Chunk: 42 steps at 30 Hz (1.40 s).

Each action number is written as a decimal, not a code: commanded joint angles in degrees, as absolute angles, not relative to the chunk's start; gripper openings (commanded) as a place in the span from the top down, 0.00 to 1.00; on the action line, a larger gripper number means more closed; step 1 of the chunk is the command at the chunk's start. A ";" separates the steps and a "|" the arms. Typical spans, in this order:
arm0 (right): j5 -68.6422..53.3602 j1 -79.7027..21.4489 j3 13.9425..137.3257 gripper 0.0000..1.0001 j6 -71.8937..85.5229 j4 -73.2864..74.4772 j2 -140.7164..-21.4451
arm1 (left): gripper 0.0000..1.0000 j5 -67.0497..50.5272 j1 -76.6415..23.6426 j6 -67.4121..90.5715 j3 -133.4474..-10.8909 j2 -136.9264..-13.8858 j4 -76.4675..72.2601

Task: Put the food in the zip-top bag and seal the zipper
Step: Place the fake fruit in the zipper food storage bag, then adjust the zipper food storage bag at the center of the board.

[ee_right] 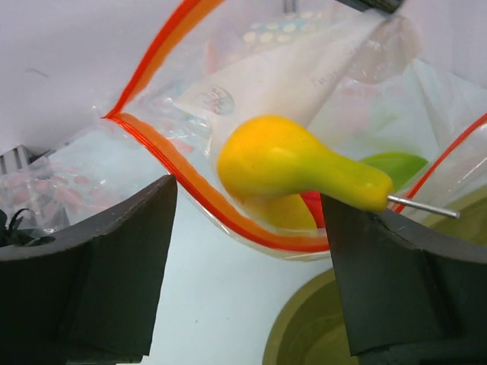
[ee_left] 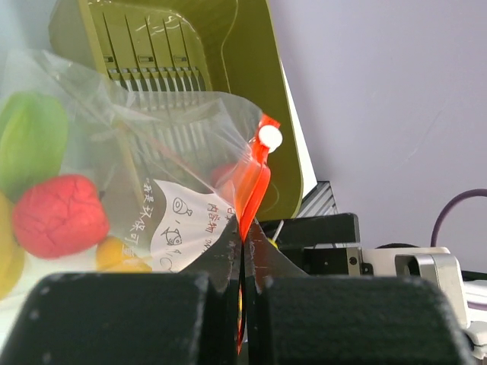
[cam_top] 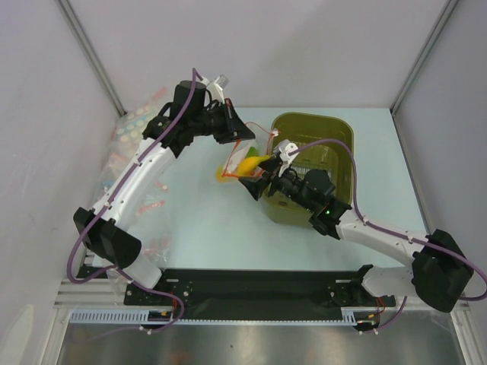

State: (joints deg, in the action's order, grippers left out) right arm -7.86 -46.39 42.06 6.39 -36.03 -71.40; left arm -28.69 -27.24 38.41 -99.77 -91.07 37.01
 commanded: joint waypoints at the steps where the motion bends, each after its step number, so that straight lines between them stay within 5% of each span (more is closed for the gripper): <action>1: -5.28 -46.23 44.82 0.19 3.25 -34.11 -68.56 | 1.00 -29.62 -27.07 37.36 -101.34 -87.98 35.33; 7: -3.34 -42.20 49.21 0.23 10.52 -28.58 -65.40 | 1.00 -28.30 -26.90 36.21 -99.58 -87.63 35.95; 14: -6.85 -26.47 55.89 0.24 23.36 -13.56 -63.37 | 1.00 -25.67 -26.63 34.72 -95.19 -86.05 35.51; 25: 6.41 -14.42 68.73 0.28 24.17 32.67 -67.77 | 1.00 -22.24 -26.37 32.78 -93.87 -85.52 37.70; 33: 12.39 -9.85 64.69 0.33 22.76 38.58 -64.07 | 1.00 -22.24 -26.37 33.40 -92.11 -85.61 36.65; 38: 7.49 -7.12 64.07 0.33 22.85 41.74 -66.79 | 1.00 -22.41 -26.10 33.66 -92.37 -85.61 36.04; 42: -3.49 -7.03 64.87 0.42 19.96 37.81 -64.43 | 1.00 -23.29 -25.93 34.10 -92.46 -85.52 35.60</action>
